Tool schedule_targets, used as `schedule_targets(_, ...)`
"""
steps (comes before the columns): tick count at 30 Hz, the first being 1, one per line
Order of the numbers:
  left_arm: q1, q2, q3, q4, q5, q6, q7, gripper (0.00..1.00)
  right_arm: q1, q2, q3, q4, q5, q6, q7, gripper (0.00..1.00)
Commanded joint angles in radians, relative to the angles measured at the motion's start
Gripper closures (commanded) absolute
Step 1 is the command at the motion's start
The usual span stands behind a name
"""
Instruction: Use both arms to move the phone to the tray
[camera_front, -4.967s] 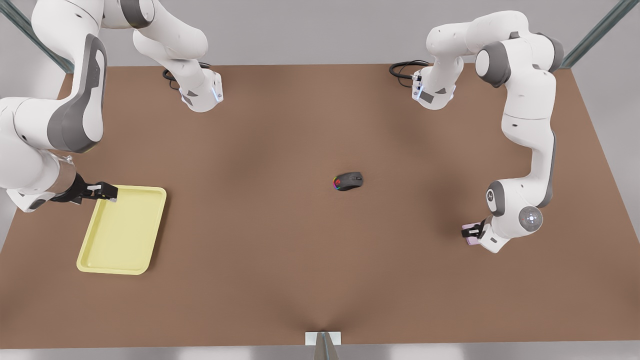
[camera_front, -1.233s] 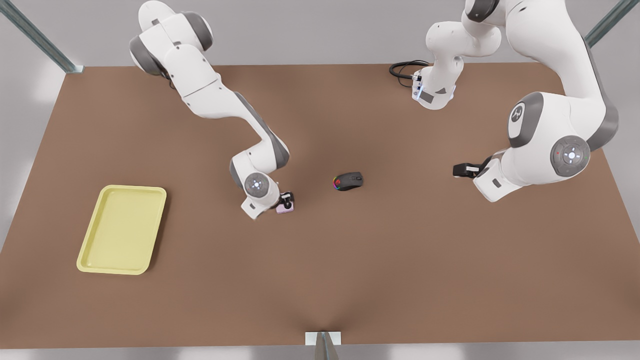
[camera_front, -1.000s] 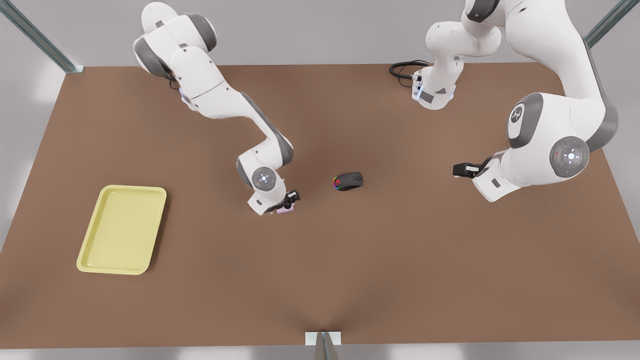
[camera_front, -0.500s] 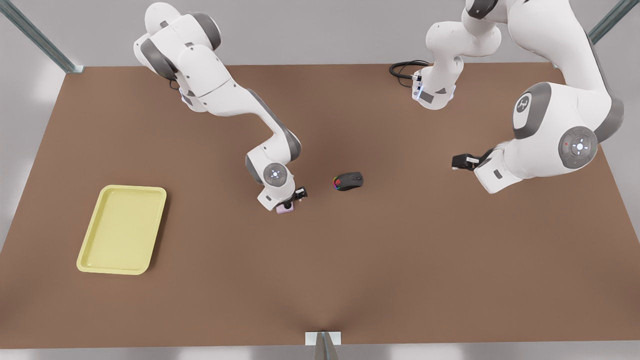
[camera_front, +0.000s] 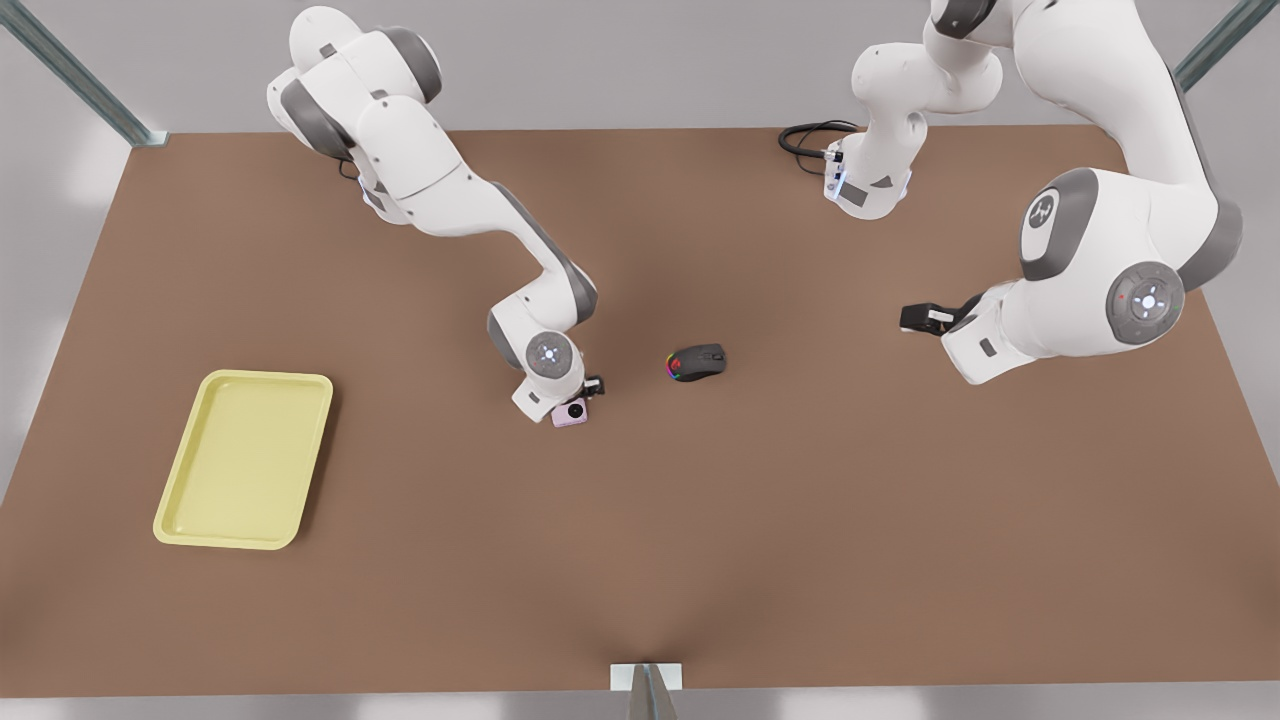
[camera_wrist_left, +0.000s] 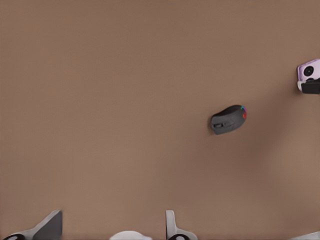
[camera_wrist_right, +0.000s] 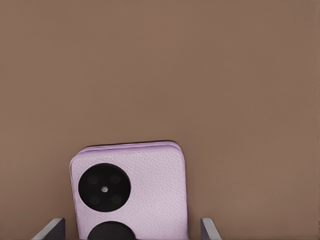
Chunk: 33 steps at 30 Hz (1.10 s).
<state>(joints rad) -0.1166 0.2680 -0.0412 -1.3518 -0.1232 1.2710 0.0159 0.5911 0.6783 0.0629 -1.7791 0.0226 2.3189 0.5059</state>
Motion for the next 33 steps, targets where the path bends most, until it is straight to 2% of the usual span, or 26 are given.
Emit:
schedule_targets(1, 0.000, -0.001, 0.000, 0.000, 0.000, -0.007, 0.007, 0.00, -0.001, 0.000, 0.000, -0.002, -0.004, -0.001, 0.068, 0.00)
schedule_targets(23, 0.000, 0.005, 0.000, 0.000, 0.002, -0.005, 0.007, 0.00, -0.004, 0.043, -0.005, 0.036, -0.052, 0.063, -0.041, 0.00)
schedule_targets(25, 0.000, 0.005, 0.003, 0.000, 0.002, -0.004, 0.006, 0.00, -0.005, 0.041, -0.005, 0.038, -0.053, 0.063, -0.043, 0.12)
schedule_targets(26, 0.000, 0.005, 0.003, 0.000, 0.002, -0.002, 0.007, 0.00, -0.005, 0.041, -0.006, 0.038, -0.052, 0.063, -0.043, 0.15)
schedule_targets(33, 0.002, 0.028, 0.041, 0.002, 0.011, 0.025, 0.016, 0.00, -0.005, 0.032, -0.006, 0.041, -0.052, 0.057, -0.043, 0.20)
